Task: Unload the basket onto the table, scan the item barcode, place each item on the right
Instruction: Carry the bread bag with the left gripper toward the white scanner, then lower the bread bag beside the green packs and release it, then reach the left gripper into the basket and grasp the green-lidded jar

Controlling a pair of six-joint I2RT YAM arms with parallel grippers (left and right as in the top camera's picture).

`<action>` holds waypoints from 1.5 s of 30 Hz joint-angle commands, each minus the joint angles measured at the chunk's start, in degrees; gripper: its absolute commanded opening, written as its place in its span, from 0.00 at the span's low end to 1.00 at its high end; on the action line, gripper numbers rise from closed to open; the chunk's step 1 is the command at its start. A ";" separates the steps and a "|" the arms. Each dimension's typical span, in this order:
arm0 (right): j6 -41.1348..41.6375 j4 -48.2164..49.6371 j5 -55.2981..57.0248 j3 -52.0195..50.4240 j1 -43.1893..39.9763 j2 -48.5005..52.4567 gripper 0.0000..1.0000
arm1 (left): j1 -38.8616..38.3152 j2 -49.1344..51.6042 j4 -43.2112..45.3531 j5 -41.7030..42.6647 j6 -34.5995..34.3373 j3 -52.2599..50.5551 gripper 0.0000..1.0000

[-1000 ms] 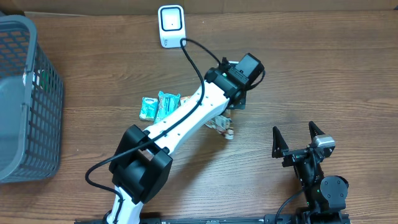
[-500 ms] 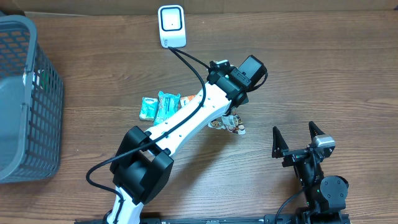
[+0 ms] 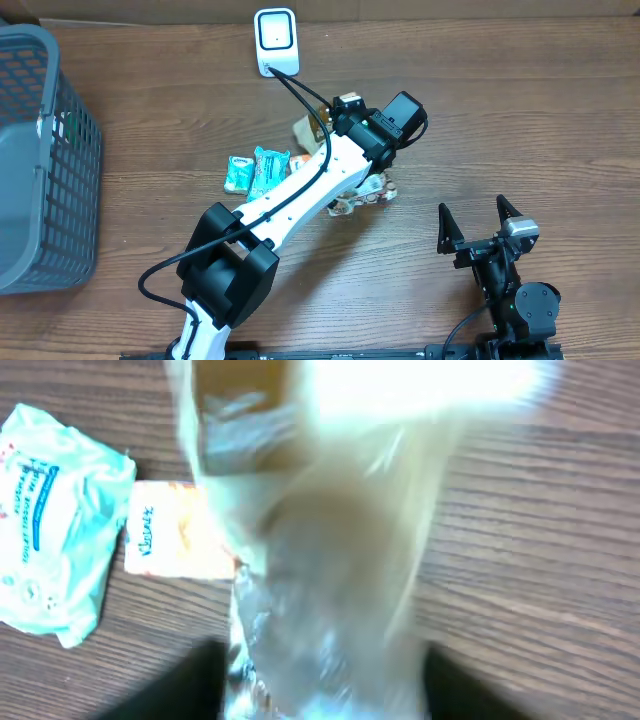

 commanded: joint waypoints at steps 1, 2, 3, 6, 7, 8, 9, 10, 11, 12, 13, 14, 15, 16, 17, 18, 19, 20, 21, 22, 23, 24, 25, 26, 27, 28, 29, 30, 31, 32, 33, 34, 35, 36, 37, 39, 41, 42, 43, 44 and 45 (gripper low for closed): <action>0.20 0.24 0.52 -0.59 0.31 -0.35 1.00 | 0.24 0.37 1.92 -2.14 11.67 0.48 1.00; 0.20 0.24 0.52 -0.59 0.31 -0.35 1.00 | 0.46 0.20 2.91 -2.36 16.00 0.72 1.00; 0.20 0.24 0.52 -0.59 0.31 -0.35 1.00 | 0.94 -0.13 3.26 -2.56 20.26 1.86 1.00; 0.20 0.24 0.52 -0.59 0.31 -0.35 1.00 | 2.71 -1.57 -0.90 -3.61 23.10 8.22 0.99; 0.20 0.24 0.50 -0.59 0.31 -0.35 1.00 | 4.13 -2.56 -3.65 -4.02 23.91 12.57 1.00; 0.20 0.24 0.52 -0.59 0.31 -0.35 1.00 | 6.69 -4.17 -7.45 -4.02 25.75 19.56 1.00; 0.20 0.24 0.52 -0.59 0.31 -0.35 1.00 | 8.37 -5.16 -9.53 -4.00 26.80 23.50 1.00; 0.20 0.24 0.52 -0.59 0.31 -0.35 1.00 | 11.23 -6.69 -12.33 -4.02 28.61 28.65 0.99; 0.20 0.24 0.52 -0.59 0.31 -0.35 1.00 | 13.20 -7.63 -13.79 -4.04 29.97 31.50 1.00; 0.20 0.24 0.52 -0.59 0.31 -0.35 1.00 | 15.58 -8.79 -15.47 -4.07 31.41 34.34 1.00; 0.20 0.24 0.52 -0.59 0.31 -0.35 1.00 | 18.12 -9.90 -16.74 -4.24 32.35 36.52 1.00; 0.20 0.24 0.52 -0.59 0.31 -0.35 1.00 | 24.13 -12.26 -18.97 -5.25 32.57 39.45 1.00; 0.20 0.24 0.52 -0.59 0.31 -0.35 1.00 | 31.47 -14.40 -19.78 -5.31 33.59 40.30 1.00; 0.20 0.24 0.52 -0.59 0.31 -0.35 1.00 | 35.39 -15.15 -19.91 -5.14 33.99 40.30 1.00; 0.20 0.24 0.52 -0.59 0.31 -0.35 1.00 | 39.65 -15.50 -20.09 -4.46 34.27 40.30 1.00; 0.20 0.24 0.52 -0.59 0.31 -0.35 1.00 | 43.71 -15.56 -20.22 -3.43 34.71 40.30 1.00; 0.20 0.24 0.52 -0.59 0.31 -0.35 1.00 | 47.87 -15.47 -20.28 -1.51 35.58 40.26 1.00; 0.20 0.24 0.52 -0.59 0.31 -0.35 1.00 | 52.48 -14.93 -20.28 1.05 36.63 40.02 1.00; 0.20 0.24 0.52 -0.59 0.31 -0.35 1.00 | 55.82 -14.49 -20.28 3.04 37.09 39.87 1.00; 0.20 0.24 0.52 -0.59 0.31 -0.35 1.00 | 61.70 -13.22 -20.28 7.58 37.79 39.56 1.00; 0.20 0.24 0.52 -0.59 0.31 -0.35 1.00 | 64.17 -12.48 -20.26 9.88 38.01 39.43 1.00; 0.20 0.24 0.52 -0.59 0.31 -0.35 1.00 | 67.93 -11.04 -20.26 13.11 38.34 39.41 1.00; 0.20 0.24 0.52 -0.59 0.31 -0.35 1.00 | 72.22 -8.76 -20.04 16.85 39.30 39.41 1.00; 0.20 0.24 0.52 -0.59 0.31 -0.35 1.00 | 75.80 -5.84 -19.41 19.37 41.51 39.41 1.00; 0.20 0.24 0.52 -0.59 0.31 -0.35 1.00 | 76.91 -4.52 -19.15 19.34 43.01 39.39 0.99; 0.20 0.24 0.52 -0.59 0.31 -0.35 1.00 | 77.94 -2.86 -18.82 19.08 45.46 39.39 1.00; 0.20 0.24 0.52 -0.59 0.31 -0.35 1.00 | 78.62 -1.38 -18.75 19.08 47.93 39.36 1.00; 0.20 0.24 0.52 -0.59 0.31 -0.35 1.00 | 79.25 0.46 -18.82 19.10 50.53 39.28 1.00; 0.20 0.24 0.52 -0.59 0.31 -0.35 1.00 | 79.71 1.66 -18.80 19.19 50.90 39.12 1.00; 0.20 0.24 0.52 -0.59 0.31 -0.35 1.00 | 80.13 3.17 -18.60 19.96 50.95 39.06 1.00; 0.20 0.24 0.52 -0.59 0.31 -0.35 1.00 | 80.35 4.26 -18.43 20.37 51.30 39.06 1.00; 0.20 0.24 0.52 -0.59 0.31 -0.35 1.00 | 80.50 5.92 -18.21 20.87 52.41 39.06 1.00; 0.20 0.24 0.52 -0.59 0.31 -0.35 1.00 | 80.52 7.32 -18.12 20.92 53.22 39.06 1.00; 0.20 0.24 0.52 -0.59 0.31 -0.35 1.00 | 80.52 8.04 -18.10 21.09 53.70 39.06 1.00; 0.20 0.24 0.52 -0.59 0.31 -0.35 1.00 | 80.52 10.19 -17.84 22.62 55.19 39.06 0.99; 0.20 0.24 0.52 -0.59 0.31 -0.35 1.00 | 80.50 12.02 -17.29 23.78 56.41 39.06 0.96; 0.20 0.24 0.52 -0.59 0.31 -0.35 1.00 | 80.50 13.55 -16.83 23.85 56.76 39.06 0.94; 0.20 0.24 0.52 -0.59 0.31 -0.35 1.00 | 80.50 14.34 -16.61 23.87 56.74 39.06 0.94; 0.20 0.24 0.52 -0.59 0.31 -0.35 1.00 | 80.50 14.93 -16.48 23.85 56.72 39.06 0.93; 0.20 0.24 0.52 -0.59 0.31 -0.35 1.00 | 80.54 15.52 -16.39 23.85 56.68 39.06 0.91; 0.20 0.24 0.52 -0.59 0.31 -0.35 1.00 | 80.59 16.35 -16.20 23.80 55.87 39.04 0.90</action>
